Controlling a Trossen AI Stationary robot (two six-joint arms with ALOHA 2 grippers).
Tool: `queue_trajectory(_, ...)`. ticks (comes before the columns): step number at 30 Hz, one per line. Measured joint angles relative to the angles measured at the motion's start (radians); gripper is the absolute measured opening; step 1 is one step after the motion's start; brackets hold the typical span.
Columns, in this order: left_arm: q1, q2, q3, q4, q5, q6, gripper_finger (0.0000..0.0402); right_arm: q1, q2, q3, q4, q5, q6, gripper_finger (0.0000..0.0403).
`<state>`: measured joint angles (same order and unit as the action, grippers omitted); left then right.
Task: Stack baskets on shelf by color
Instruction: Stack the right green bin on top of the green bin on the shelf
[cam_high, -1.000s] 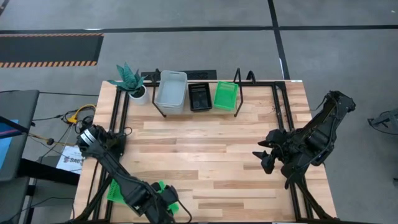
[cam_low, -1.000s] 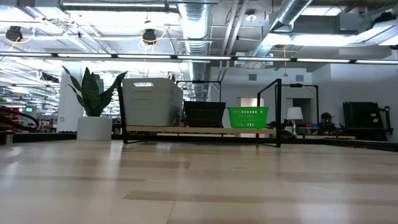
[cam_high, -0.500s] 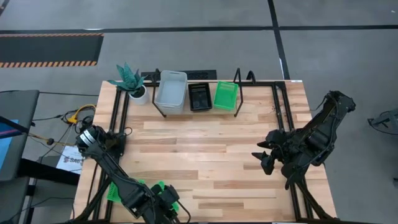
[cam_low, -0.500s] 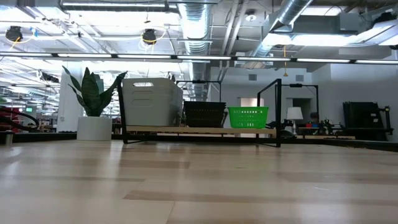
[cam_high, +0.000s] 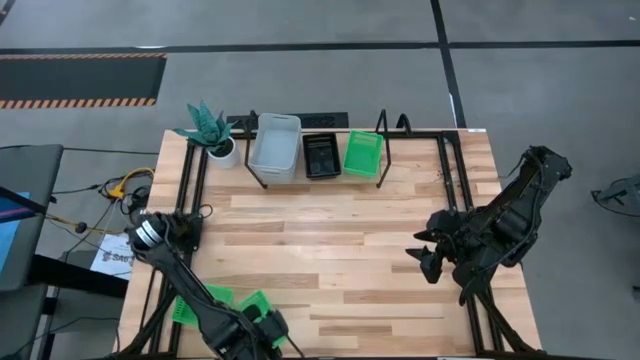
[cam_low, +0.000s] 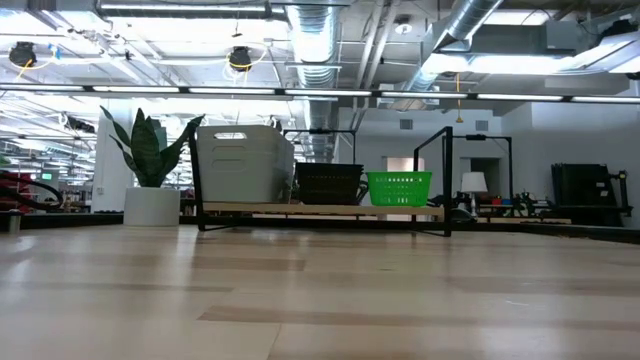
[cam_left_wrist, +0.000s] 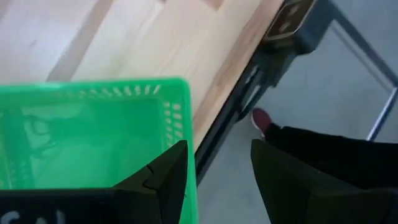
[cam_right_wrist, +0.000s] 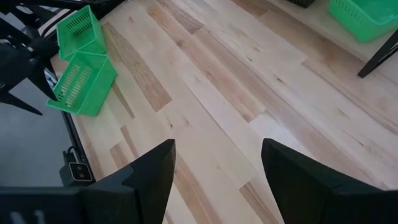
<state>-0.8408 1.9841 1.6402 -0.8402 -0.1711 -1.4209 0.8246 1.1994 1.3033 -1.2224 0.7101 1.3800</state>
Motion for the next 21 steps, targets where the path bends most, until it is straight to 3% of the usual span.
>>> queue_trajectory(8,-0.007,0.076,0.0,-0.017,-0.009,-0.033,0.0164,0.0,0.0,0.0,-0.005,0.0,-0.002,0.0264)
queue_trajectory(15,-0.007,0.143,0.0,-0.024,0.048,-0.027,0.0162,0.0,0.0,0.0,-0.004,0.0,-0.004,0.0264)
queue_trajectory(21,0.0,0.146,0.0,-0.028,0.069,-0.025,0.0104,-0.001,0.0,0.0,-0.004,-0.001,-0.002,0.0264)
